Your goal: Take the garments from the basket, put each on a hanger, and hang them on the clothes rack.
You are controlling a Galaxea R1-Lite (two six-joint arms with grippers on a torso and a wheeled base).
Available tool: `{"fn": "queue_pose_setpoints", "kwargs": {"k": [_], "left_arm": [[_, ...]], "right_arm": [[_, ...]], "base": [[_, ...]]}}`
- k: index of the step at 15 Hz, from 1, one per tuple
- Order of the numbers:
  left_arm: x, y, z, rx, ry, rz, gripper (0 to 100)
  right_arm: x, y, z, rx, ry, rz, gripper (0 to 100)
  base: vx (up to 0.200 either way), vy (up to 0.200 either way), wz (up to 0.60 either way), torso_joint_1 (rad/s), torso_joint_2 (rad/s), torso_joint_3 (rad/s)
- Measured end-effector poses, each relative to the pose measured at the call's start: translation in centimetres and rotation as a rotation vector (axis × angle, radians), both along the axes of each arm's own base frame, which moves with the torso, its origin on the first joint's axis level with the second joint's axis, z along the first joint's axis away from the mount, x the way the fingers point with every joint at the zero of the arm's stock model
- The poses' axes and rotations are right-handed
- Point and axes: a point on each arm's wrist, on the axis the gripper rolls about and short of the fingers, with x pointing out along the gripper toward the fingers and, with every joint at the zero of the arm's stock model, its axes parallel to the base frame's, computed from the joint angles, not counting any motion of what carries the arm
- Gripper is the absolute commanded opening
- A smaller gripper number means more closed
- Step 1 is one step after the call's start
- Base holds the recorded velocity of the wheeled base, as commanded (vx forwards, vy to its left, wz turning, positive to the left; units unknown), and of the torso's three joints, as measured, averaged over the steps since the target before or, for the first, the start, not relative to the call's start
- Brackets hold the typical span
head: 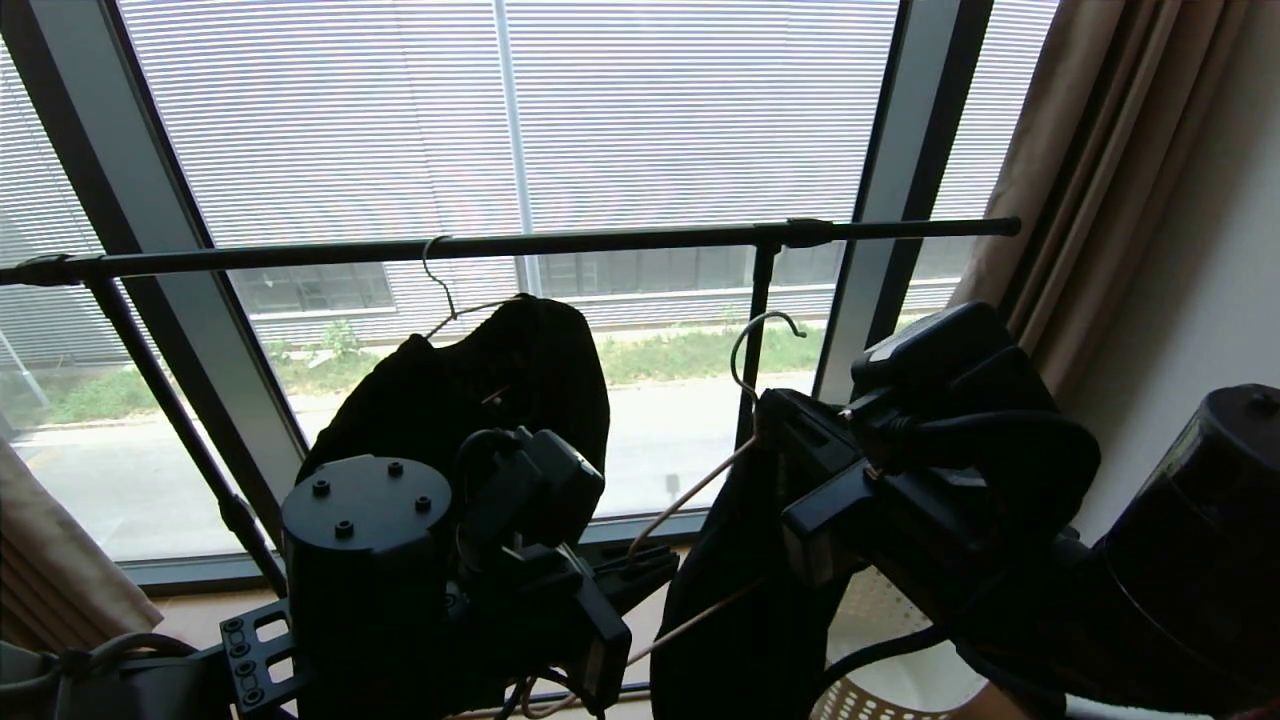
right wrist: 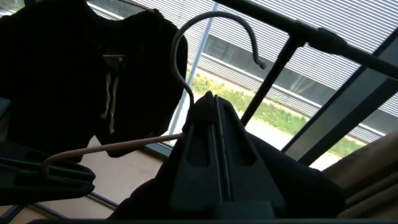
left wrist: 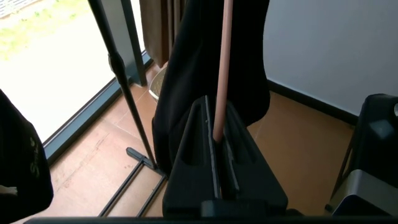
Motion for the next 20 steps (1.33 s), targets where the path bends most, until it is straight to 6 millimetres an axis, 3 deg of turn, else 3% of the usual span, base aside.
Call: {"fn": "queue_pose_setpoints", "kwargs": {"k": [4,9,10,15,20], "left_arm": [[0.2,0.5,0.1,-0.021,-0.020,0.020,0],[0.0,1.3,0.1,-0.036,-0.034,0.034,0],[0.0,1.4,0.2,-0.038,-0.037,0.038,0],[-0.1,1.7,0.7,-0.051,-0.051,0.042,0],[-0.5,2.0,1.2,-0.065,-0.066,0.041,0]], "right_arm": [[-0.8,0.2,-0.1,0.007,0.007,0.028,0],[-0.7,-1.6,0.0,0.021,0.011,-0.011,0],[-0.7,-1.7,0.0,0.019,0.013,-0.013,100],[-0.8,-2.0,-0.3,0.013,0.019,-0.018,100],[-1.1,-4.0,-1.1,-0.023,0.043,-0.046,100]], "base": [[0.000,0.000,0.00,0.000,0.00,0.000],[0.000,0.000,0.00,0.000,0.00,0.000],[0.000,0.000,0.00,0.000,0.00,0.000],[0.000,0.000,0.00,0.000,0.00,0.000],[0.000,0.000,0.00,0.000,0.00,0.000]]}}
